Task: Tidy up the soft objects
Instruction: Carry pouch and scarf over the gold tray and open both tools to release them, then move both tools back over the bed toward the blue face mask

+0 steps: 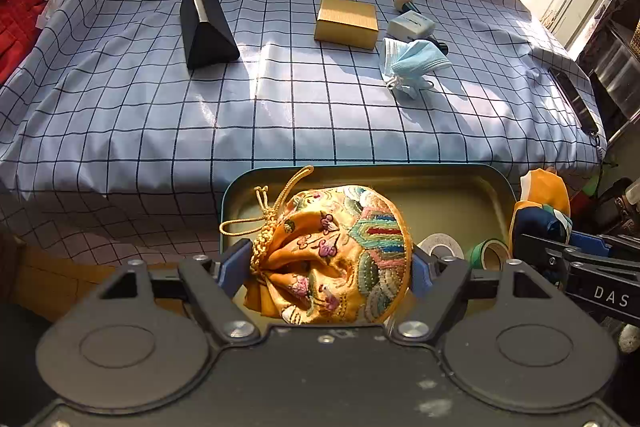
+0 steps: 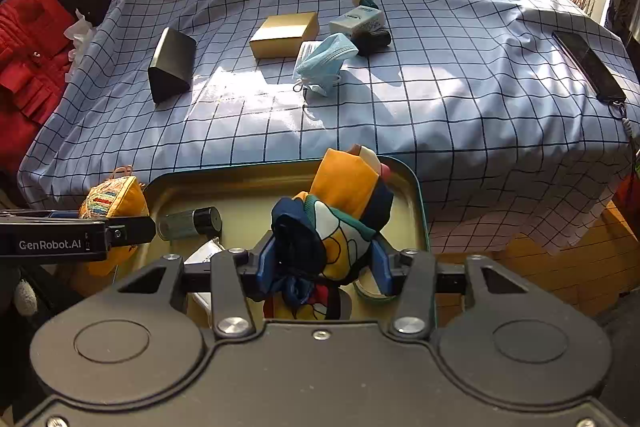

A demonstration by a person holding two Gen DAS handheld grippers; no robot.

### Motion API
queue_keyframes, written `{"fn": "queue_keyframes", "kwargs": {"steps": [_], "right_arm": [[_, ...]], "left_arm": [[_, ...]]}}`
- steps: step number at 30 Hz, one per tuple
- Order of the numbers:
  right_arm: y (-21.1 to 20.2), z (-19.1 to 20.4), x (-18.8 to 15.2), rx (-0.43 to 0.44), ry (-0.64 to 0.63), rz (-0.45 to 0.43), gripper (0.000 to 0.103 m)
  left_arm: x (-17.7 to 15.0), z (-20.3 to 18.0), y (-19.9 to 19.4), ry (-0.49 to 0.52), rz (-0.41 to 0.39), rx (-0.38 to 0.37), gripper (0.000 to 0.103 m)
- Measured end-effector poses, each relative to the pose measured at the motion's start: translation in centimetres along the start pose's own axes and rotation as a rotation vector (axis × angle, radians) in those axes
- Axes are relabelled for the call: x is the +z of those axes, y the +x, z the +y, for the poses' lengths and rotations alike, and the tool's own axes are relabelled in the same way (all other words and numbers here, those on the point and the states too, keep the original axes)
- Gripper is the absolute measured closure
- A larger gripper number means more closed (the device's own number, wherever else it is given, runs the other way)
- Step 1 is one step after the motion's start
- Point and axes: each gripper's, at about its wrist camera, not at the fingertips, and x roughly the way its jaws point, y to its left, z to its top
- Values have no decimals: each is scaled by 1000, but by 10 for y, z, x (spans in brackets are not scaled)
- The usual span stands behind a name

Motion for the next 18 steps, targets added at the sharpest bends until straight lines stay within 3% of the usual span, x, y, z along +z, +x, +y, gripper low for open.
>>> {"fn": "queue_keyframes", "kwargs": {"steps": [4, 18], "right_arm": [[-1, 4, 0, -5, -17, -9, 53], [2, 0, 2, -9, 22, -4, 53]], "left_arm": [[-2, 0, -1, 3, -5, 5, 19], [-3, 2, 6, -17, 16, 12, 18]]}}
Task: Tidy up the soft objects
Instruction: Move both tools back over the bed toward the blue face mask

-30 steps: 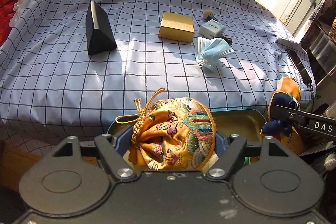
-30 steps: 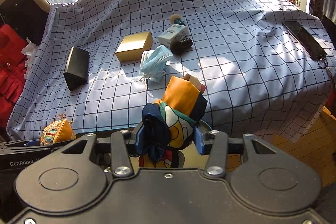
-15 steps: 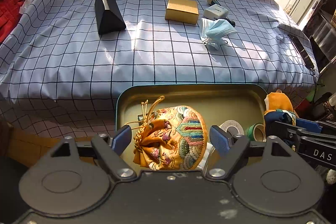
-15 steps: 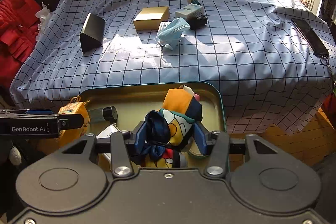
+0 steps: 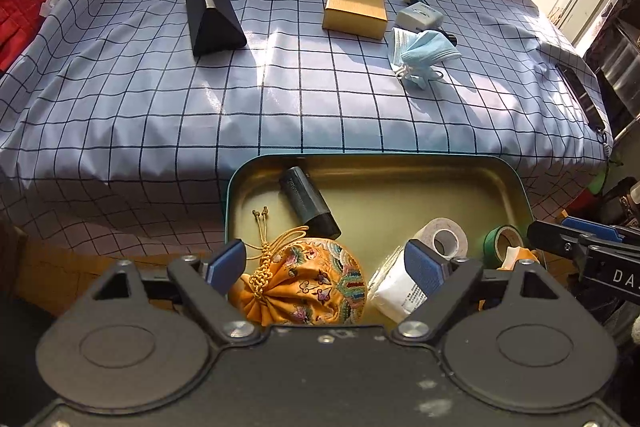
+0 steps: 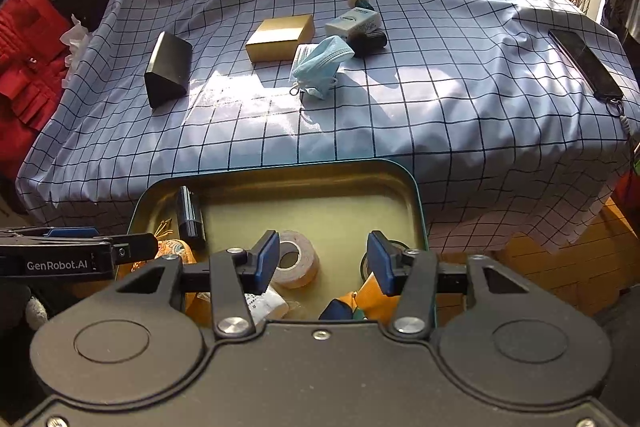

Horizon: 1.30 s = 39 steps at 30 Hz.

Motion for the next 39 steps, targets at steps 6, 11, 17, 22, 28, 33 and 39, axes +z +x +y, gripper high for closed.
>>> {"fn": "queue_keyframes", "kwargs": {"steps": [6, 11, 17, 22, 28, 33, 39], "right_arm": [[4, 2, 1, -5, 2, 17, 53], [8, 0, 2, -3, 9, 36, 53], [12, -1, 7, 7, 16, 46, 53], [15, -3, 16, 9, 24, 41, 53], [20, -5, 33, 11, 16, 35, 53], [24, -8, 56, 0, 11, 12, 53], [33, -15, 91, -6, 29, -8, 53]], "left_arm": [[1, -2, 2, 1, 8, 10, 16], [2, -2, 4, 8, 13, 11, 15], [8, -3, 5, 22, 4, 19, 15], [19, -5, 5, 41, -14, 30, 14], [37, -10, 10, 74, -31, 42, 13], [59, -18, 15, 105, -48, 48, 13], [89, -25, 28, 121, -53, 50, 13]]}}
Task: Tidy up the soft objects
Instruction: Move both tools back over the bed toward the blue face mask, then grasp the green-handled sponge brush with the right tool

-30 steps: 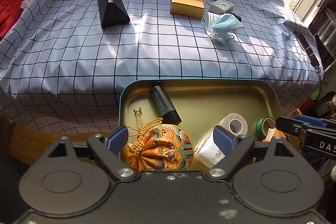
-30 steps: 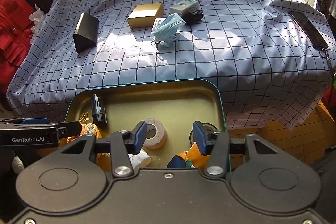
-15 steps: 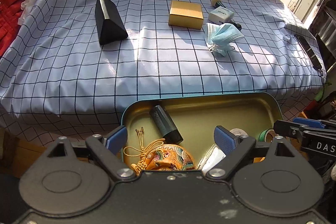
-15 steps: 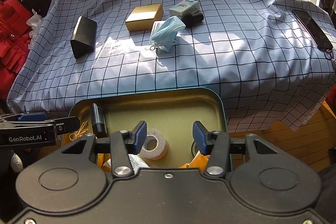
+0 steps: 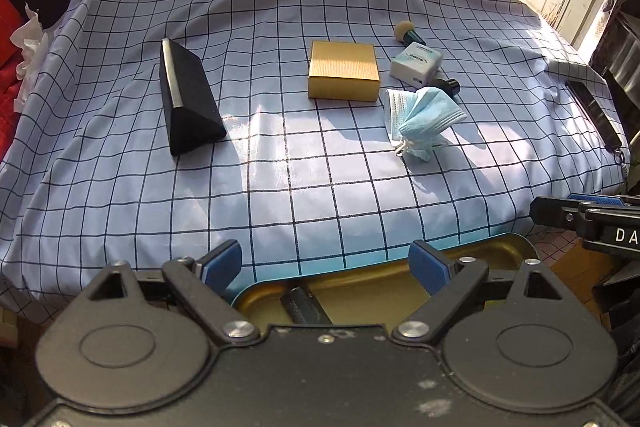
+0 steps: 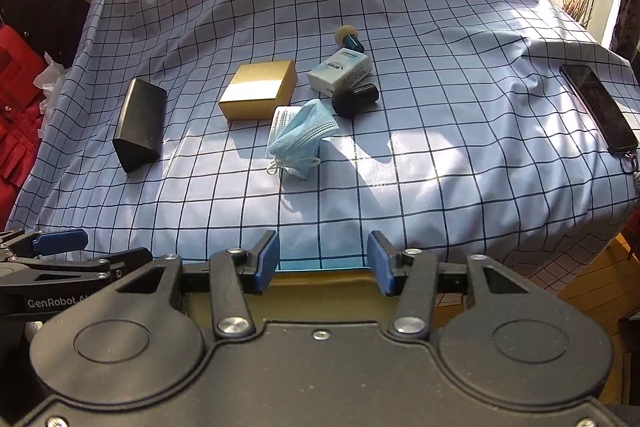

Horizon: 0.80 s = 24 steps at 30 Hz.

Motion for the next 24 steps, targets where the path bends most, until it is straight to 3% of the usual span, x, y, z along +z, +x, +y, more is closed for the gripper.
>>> {"fn": "queue_keyframes", "kwargs": {"steps": [9, 15, 24], "right_arm": [[27, -16, 56, -7, 48, -9, 53], [48, -26, 92, -60, 65, -24, 53], [87, -21, 145, -81, 37, -65, 53]], "left_arm": [[56, -3, 29, 5, -12, 2, 13], [96, -10, 58, 40, -45, 45, 13], [119, -6, 100, 22, -59, 26, 12]]}}
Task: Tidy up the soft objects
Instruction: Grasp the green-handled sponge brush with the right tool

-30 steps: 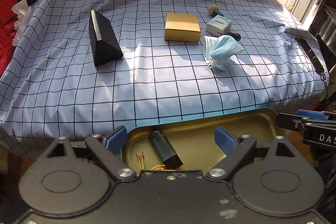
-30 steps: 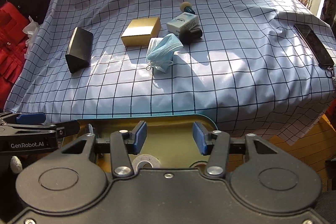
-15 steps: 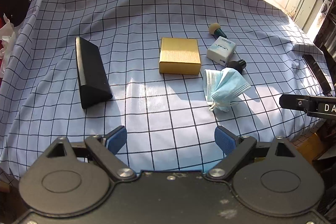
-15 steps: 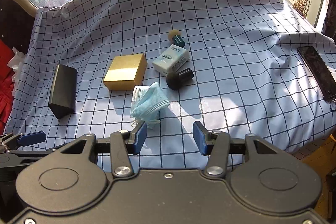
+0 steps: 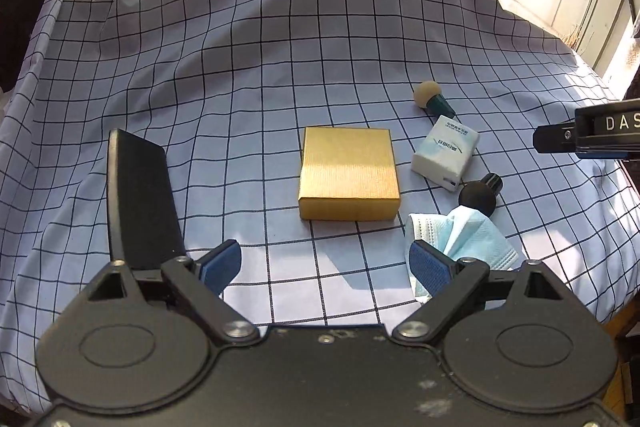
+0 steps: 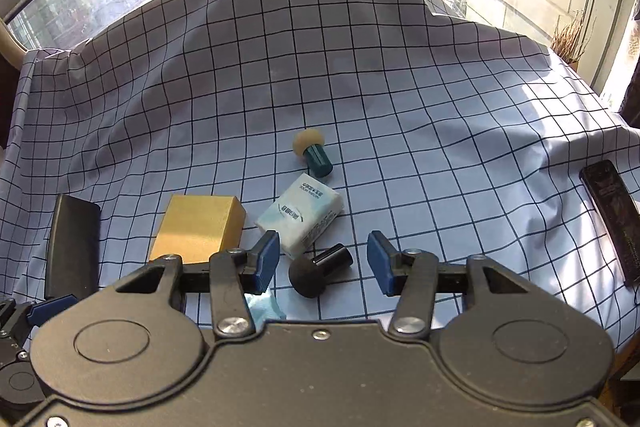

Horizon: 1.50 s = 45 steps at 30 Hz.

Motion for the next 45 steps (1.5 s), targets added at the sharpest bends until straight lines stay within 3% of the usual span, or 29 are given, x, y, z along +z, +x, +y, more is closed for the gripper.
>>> {"fn": "queue_keyframes", "kwargs": {"steps": [6, 12, 26, 28, 34, 39, 45], "right_arm": [[49, 10, 35, 44, 7, 5, 53], [106, 18, 60, 25, 14, 59, 53], [181, 28, 76, -32, 14, 158, 53], [185, 31, 75, -44, 7, 163, 60], [171, 38, 68, -39, -2, 135, 65], [130, 29, 64, -14, 57, 84, 65], [80, 3, 52, -39, 159, 85, 65]], "left_arm": [[-2, 4, 20, -3, 27, 21, 12], [3, 10, 32, -32, 59, 15, 12], [7, 17, 30, -54, 52, -6, 12], [7, 17, 29, -53, 49, -8, 11], [6, 16, 29, -51, 51, -7, 11], [4, 18, 31, -53, 56, 3, 11], [1, 17, 31, -53, 60, 10, 11]]}}
